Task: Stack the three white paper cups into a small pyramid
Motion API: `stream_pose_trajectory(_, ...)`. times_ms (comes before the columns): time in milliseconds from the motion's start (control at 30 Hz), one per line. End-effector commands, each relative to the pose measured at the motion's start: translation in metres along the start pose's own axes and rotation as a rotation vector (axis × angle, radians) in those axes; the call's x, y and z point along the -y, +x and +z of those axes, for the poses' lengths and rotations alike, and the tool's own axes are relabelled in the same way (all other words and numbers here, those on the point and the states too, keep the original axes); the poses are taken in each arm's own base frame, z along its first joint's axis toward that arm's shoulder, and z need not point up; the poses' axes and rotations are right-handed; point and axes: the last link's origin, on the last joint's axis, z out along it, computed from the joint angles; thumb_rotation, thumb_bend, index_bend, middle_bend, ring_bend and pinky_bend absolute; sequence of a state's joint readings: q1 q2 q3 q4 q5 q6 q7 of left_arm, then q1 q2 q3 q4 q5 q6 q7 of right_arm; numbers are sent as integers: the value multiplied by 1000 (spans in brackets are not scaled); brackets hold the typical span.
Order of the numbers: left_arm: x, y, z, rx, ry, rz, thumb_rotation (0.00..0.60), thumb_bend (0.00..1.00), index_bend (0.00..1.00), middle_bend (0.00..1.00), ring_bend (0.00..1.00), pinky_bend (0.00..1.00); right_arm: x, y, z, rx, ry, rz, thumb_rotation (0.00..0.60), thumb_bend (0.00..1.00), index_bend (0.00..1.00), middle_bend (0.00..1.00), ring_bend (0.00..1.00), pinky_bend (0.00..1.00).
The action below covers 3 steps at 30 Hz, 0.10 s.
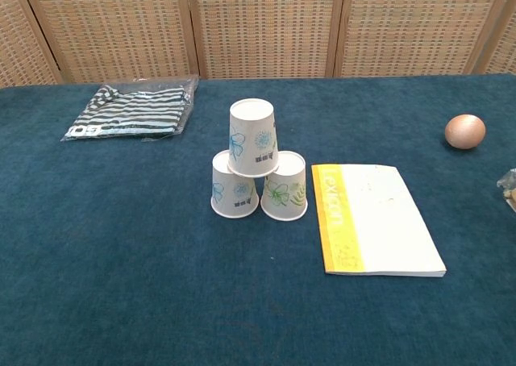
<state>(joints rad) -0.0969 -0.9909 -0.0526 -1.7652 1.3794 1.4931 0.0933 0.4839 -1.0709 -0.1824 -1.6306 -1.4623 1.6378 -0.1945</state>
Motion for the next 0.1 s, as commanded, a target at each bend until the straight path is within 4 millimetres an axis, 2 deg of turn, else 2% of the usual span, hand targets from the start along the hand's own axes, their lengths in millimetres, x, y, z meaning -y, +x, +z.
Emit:
stream_pose_trajectory(33, 3, -3, -9, -7, 1, 0, 600, 106, 0, 0, 0, 0, -27, -14, -66, -10, -113, 94, 600, 15, 1, 0, 0, 0)
stream_pose_trajectory(100, 6, -3, -12, -11, 3, -3, 600, 106, 0, 0, 0, 0, -31, -16, -81, -24, -154, 127, 600, 0, 0, 0, 0, 0)
